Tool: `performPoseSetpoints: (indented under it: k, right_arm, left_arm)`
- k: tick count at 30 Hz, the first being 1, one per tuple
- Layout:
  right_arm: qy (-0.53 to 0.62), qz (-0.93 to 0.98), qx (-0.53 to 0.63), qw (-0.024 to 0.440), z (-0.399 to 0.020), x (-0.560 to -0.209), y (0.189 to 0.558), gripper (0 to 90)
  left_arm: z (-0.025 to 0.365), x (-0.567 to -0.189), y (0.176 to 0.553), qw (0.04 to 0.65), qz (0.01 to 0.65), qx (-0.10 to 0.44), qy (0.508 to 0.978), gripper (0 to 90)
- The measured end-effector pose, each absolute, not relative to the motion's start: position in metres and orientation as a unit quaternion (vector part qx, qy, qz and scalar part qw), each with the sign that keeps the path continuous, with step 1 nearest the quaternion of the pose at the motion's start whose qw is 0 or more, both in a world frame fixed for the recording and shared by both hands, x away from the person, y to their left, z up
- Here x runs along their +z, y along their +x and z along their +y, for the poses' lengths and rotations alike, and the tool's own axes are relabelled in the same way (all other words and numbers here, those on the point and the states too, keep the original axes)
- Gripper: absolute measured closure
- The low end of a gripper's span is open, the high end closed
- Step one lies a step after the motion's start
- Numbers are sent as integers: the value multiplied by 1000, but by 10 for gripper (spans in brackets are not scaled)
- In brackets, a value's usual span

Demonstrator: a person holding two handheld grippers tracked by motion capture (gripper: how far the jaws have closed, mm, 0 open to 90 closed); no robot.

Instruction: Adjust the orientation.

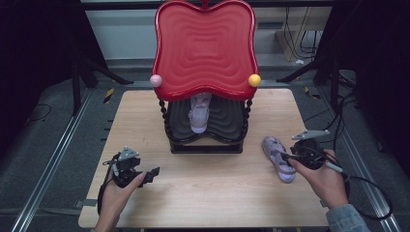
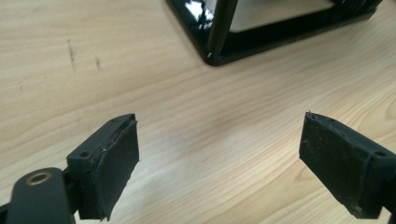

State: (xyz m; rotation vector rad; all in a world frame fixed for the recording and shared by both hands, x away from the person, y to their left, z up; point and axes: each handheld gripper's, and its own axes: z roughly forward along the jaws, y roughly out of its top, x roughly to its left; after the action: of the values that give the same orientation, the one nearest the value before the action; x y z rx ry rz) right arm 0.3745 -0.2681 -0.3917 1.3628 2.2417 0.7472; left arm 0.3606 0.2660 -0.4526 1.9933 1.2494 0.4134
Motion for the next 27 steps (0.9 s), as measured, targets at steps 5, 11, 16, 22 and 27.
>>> performPoseSetpoints:
  k: [5,11,16,22,27]
  right_arm:
    - [504,811,233,186,-285,-398,384,617]
    - [511,830,174,142,-287,-414,400,605]
    - [521,835,142,108,-288,-431,415,623]
    - [522,838,128,88,-292,-445,425,736]
    - [511,843,139,89,-293,-444,424,817]
  left_arm:
    - [274,-454,360,368,498,162,768,115]
    - [275,-453,360,363,495,161,773,118]
    - [278,-454,360,363,498,161,771,119]
    - [279,-455,360,363,499,161,770,120]
    - [280,-455,361,362,500,162,770,120]
